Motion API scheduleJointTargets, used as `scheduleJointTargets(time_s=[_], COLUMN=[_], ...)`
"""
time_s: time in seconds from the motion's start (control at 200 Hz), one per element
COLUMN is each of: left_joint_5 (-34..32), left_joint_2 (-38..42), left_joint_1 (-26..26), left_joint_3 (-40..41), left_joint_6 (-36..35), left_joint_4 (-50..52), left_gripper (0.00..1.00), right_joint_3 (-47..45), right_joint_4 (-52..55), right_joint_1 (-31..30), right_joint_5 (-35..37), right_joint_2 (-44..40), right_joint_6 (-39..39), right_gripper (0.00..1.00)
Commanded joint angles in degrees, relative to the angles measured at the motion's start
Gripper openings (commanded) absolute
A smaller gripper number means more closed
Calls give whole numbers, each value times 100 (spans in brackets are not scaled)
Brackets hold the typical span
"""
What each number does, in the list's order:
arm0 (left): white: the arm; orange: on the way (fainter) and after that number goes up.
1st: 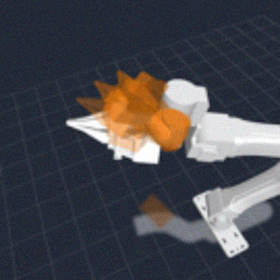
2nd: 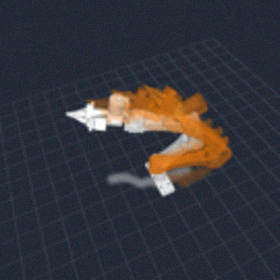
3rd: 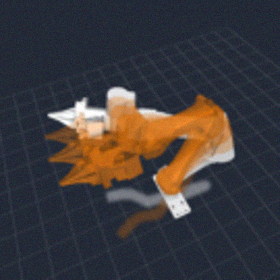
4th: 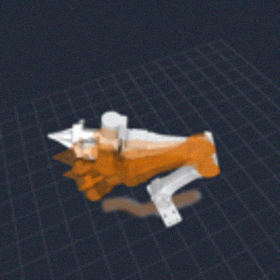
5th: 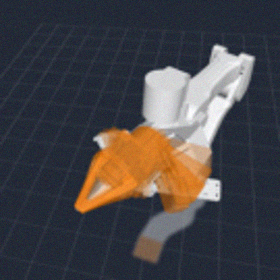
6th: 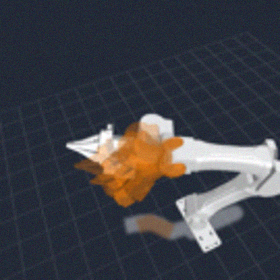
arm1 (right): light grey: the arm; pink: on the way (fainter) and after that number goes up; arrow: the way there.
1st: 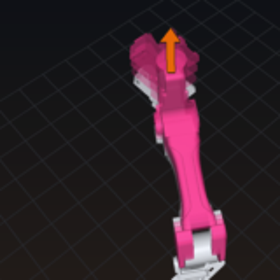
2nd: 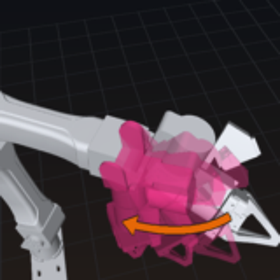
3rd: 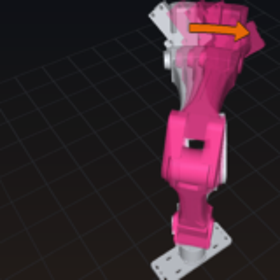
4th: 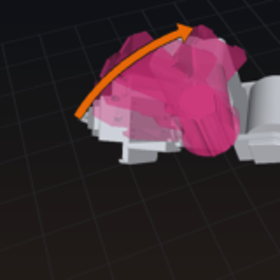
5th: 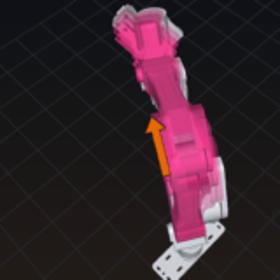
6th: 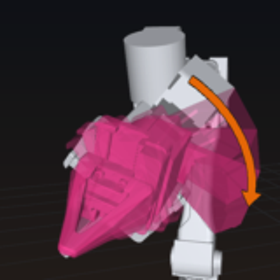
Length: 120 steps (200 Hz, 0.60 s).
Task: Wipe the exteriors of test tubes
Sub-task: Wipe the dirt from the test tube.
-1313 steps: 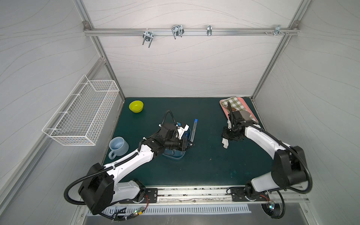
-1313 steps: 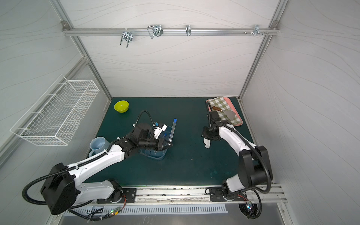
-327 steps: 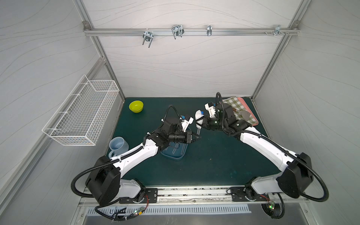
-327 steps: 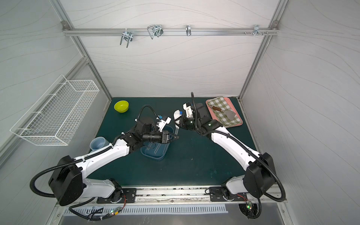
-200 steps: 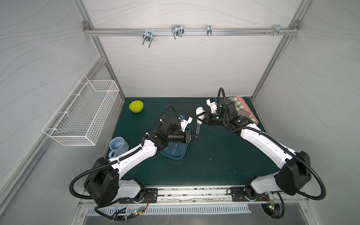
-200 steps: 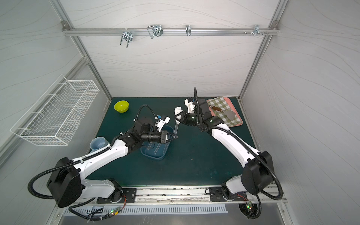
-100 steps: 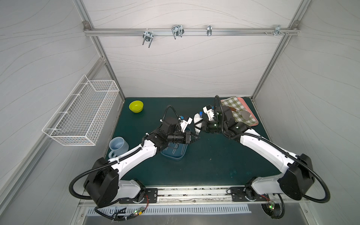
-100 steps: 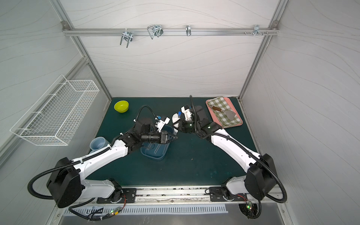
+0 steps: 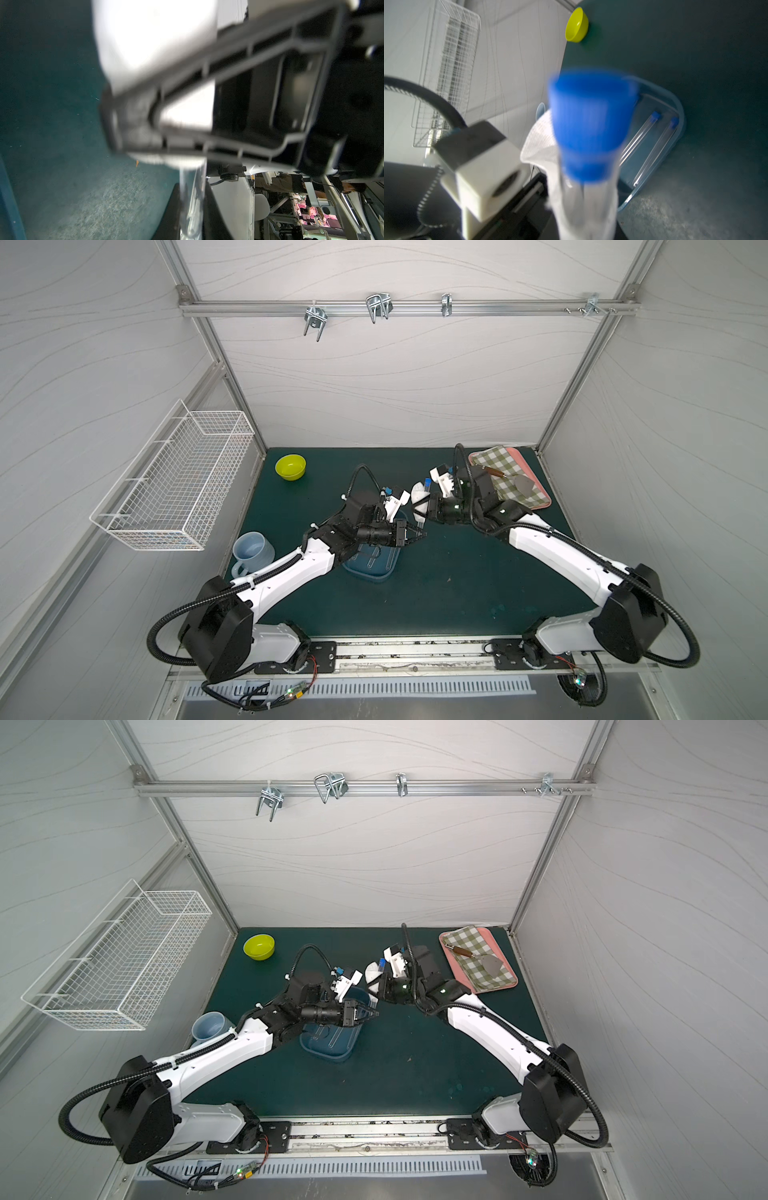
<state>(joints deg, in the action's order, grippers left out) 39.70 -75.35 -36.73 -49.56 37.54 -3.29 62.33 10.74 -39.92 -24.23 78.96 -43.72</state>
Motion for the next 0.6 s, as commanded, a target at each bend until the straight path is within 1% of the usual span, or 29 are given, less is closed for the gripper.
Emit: scheduleJointTargets(time_s=[0.0, 0.195, 0.29, 0.385, 0.595], left_joint_5=[45, 4, 3, -19, -33], left_joint_2=[82, 150, 159, 183, 169], left_joint_1=[38, 34, 37, 34, 44], left_joint_3=[-69, -36, -36, -45, -132], left_joint_6=[7, 3, -2, -14, -84], left_joint_4=[-245, -240, -228, -203, -54], left_gripper=[10, 10, 10, 10, 10], right_joint_3=[-34, 754, 973, 840, 74], right_joint_4=[-204, -2, 65, 18, -193], right_joint_1=[6, 579, 670, 541, -147], right_joint_5=[53, -336, -482, -456, 5], right_joint_2=[-142, 300, 478, 432, -13], right_joint_6=[-150, 177, 207, 126, -171], right_gripper=[21, 21, 21, 21, 21])
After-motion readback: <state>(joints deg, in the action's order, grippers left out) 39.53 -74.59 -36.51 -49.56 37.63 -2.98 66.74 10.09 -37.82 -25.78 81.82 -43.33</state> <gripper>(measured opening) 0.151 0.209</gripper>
